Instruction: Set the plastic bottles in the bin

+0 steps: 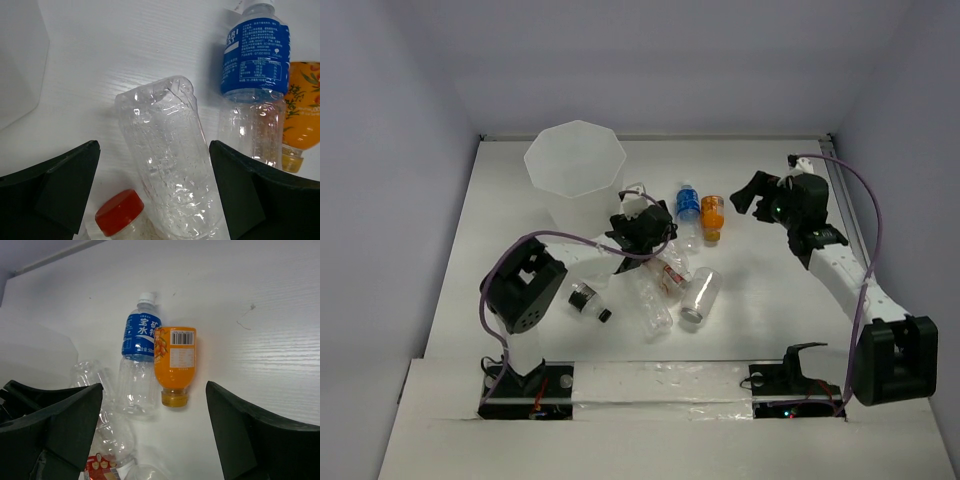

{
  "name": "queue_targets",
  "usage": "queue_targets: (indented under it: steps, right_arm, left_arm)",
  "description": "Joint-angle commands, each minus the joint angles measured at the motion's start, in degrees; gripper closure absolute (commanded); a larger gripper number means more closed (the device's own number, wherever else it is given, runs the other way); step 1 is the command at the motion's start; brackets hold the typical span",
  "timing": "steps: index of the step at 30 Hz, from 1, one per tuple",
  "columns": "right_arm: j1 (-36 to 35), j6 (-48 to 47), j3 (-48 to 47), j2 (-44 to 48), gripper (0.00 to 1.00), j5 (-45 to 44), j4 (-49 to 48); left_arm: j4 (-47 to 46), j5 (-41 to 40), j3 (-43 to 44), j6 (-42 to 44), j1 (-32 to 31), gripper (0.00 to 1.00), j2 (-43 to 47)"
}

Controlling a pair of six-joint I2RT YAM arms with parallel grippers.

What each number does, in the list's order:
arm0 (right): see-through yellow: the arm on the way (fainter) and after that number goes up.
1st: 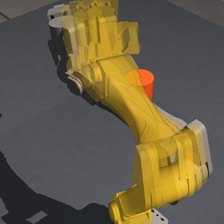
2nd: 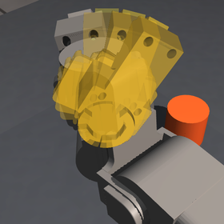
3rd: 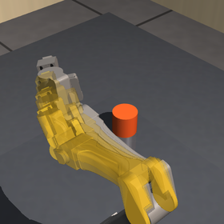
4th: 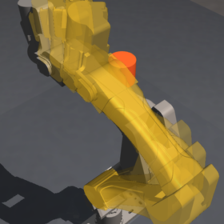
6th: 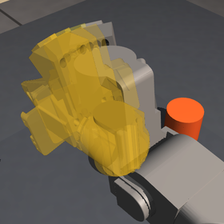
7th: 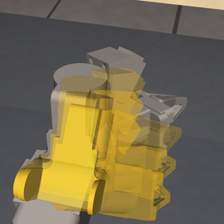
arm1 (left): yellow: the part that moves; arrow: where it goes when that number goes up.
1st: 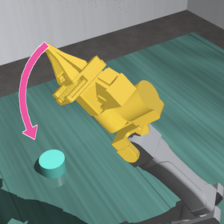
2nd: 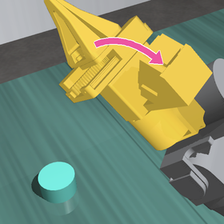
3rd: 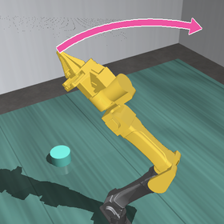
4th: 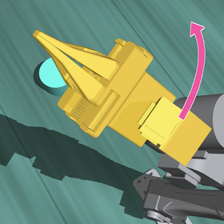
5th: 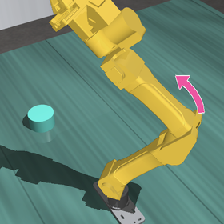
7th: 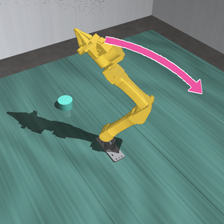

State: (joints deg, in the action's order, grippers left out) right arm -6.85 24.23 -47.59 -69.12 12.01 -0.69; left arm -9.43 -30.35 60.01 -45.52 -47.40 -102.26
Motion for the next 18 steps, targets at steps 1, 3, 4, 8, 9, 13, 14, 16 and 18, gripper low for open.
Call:
queue_targets:
  steps: [1,3,4,8,9,13,14,16,18]
  right_arm:
    - [-0.4,-0.1,-3.6,-3.1,0.11,0.1,-2.8]
    - [-0.4,0.0,-4.9,-4.7,0.10,0.7,-2.7]
    - [-0.4,0.0,-5.3,-6.2,0.10,0.9,-2.3]
    - [-1.0,0.0,-7.4,-10.1,0.09,0.4,-2.0]
    - [-1.5,-0.1,-7.9,-10.9,0.09,0.3,-2.0]
    - [-2.0,-0.8,-11.7,-16.8,0.09,-1.3,-0.4]
    - [-2.0,-1.4,-12.6,-19.4,0.09,-1.5,0.3]
    - [-2.7,-1.9,-14.3,-21.8,0.09,-1.6,2.6]
    - [-4.3,-2.8,-16.3,-24.6,0.09,-2.3,3.6]
  left_arm:
    - [-2.0,-0.1,2.7,1.4,0.9,0.10,-1.1]
    - [-2.2,-0.2,3.2,1.4,1.4,0.07,-2.0]
    - [-2.3,0.5,3.5,1.4,2.0,0.05,-2.9]
    - [-3.7,2.0,4.0,1.2,2.5,0.04,-4.7]
    - [-3.9,2.0,4.1,1.3,2.5,0.05,-4.9]
    - [-5.1,1.3,4.2,1.2,2.5,0.16,-5.5]
    - [-5.4,1.3,4.2,1.2,2.5,0.18,-5.5]
    - [-6.5,1.3,3.7,1.2,2.5,0.26,-5.6]
    - [-7.6,1.2,3.5,1.2,2.5,0.33,-5.4]
